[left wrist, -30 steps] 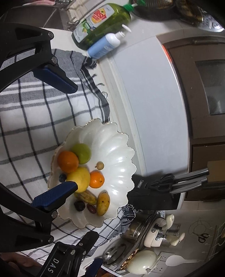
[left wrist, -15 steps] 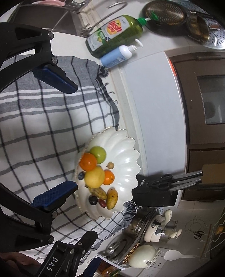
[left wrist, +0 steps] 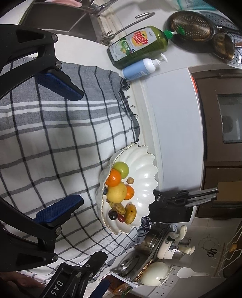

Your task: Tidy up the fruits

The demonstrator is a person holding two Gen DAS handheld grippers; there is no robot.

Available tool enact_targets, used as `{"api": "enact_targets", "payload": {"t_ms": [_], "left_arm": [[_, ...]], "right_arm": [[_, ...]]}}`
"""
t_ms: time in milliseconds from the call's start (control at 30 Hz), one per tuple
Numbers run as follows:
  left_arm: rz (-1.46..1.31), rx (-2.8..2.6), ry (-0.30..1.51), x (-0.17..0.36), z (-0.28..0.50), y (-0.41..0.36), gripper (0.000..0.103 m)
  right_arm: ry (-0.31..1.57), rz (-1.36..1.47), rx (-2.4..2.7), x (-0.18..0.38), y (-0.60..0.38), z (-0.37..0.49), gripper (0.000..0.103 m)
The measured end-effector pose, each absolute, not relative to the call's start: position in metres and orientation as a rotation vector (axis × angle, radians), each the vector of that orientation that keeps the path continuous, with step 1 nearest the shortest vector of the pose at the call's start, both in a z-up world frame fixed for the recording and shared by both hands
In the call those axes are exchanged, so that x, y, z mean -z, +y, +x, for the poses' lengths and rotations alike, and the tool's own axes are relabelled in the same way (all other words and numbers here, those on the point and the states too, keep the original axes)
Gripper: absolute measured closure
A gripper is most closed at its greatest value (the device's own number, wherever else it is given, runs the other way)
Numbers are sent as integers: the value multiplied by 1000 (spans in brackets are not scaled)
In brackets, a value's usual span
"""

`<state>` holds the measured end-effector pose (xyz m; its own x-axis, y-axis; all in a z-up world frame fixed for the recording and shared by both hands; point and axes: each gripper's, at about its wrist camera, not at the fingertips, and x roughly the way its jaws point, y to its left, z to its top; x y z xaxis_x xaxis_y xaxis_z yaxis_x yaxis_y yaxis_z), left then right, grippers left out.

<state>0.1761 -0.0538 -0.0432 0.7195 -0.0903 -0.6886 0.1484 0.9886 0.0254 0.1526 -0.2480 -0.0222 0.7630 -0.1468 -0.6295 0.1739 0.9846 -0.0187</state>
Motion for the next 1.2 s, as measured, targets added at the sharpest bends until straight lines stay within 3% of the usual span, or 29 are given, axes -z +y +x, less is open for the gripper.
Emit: {"api": "enact_targets", "payload": {"t_ms": [1200], "left_arm": [[71, 73, 705, 49, 125, -35, 0]], "right_arm": [[696, 54, 173, 44, -239, 103, 2]]}}
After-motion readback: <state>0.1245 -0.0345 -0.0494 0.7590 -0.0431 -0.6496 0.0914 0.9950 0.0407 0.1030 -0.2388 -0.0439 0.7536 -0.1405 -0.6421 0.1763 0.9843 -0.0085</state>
